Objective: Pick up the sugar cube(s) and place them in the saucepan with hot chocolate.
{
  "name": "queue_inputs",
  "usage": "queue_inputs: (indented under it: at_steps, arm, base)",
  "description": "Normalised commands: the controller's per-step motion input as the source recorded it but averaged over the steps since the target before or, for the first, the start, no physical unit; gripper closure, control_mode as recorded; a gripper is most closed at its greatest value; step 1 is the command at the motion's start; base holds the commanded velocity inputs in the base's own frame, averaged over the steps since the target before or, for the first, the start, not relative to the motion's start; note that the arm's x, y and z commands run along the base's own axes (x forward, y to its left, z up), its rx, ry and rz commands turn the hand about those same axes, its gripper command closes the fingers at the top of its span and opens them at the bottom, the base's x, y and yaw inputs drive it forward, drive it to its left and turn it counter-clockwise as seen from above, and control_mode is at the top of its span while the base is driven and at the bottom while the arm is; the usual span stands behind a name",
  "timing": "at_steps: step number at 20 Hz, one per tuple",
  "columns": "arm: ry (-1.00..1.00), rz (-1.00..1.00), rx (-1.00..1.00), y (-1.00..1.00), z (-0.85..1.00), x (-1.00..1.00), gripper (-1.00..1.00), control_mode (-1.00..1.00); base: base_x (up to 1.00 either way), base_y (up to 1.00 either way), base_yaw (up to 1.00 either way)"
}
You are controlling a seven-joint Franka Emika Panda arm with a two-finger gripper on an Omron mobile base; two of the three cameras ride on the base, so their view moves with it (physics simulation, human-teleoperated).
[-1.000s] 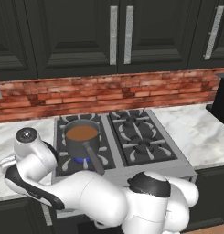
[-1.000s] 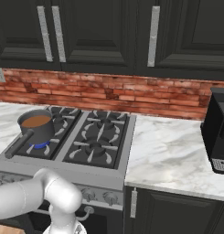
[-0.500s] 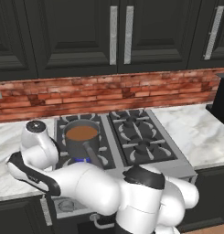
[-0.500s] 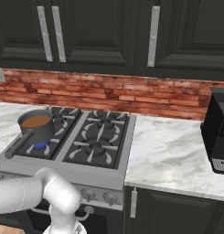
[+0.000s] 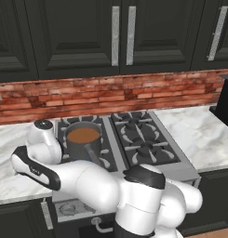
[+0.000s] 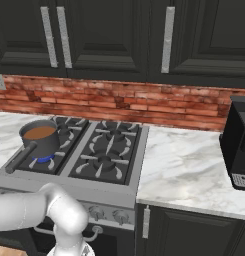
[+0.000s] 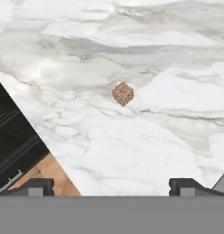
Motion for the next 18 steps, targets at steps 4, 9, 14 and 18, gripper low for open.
queue_inputs:
  at_steps: [4, 9, 14, 18]
  arm:
    - [0.04, 0.02, -0.03, 0.00, -0.23, 0.12, -1.00, -1.00]
    - [0.03, 0.01, -0.05, 0.11, -0.17, 0.14, -1.00, -1.00]
    - [0.04, 0.00, -0.07, 0.21, -0.09, 0.08, -1.00, -1.00]
    - [0.00, 0.00, -0.09, 0.26, 0.00, 0.00, -1.00, -1.00]
  base:
    - [0.00, 0.00, 0.00]
    - [0.00, 0.00, 0.00]
    - [0.00, 0.00, 0.00]
    - [0.00, 0.00, 0.00]
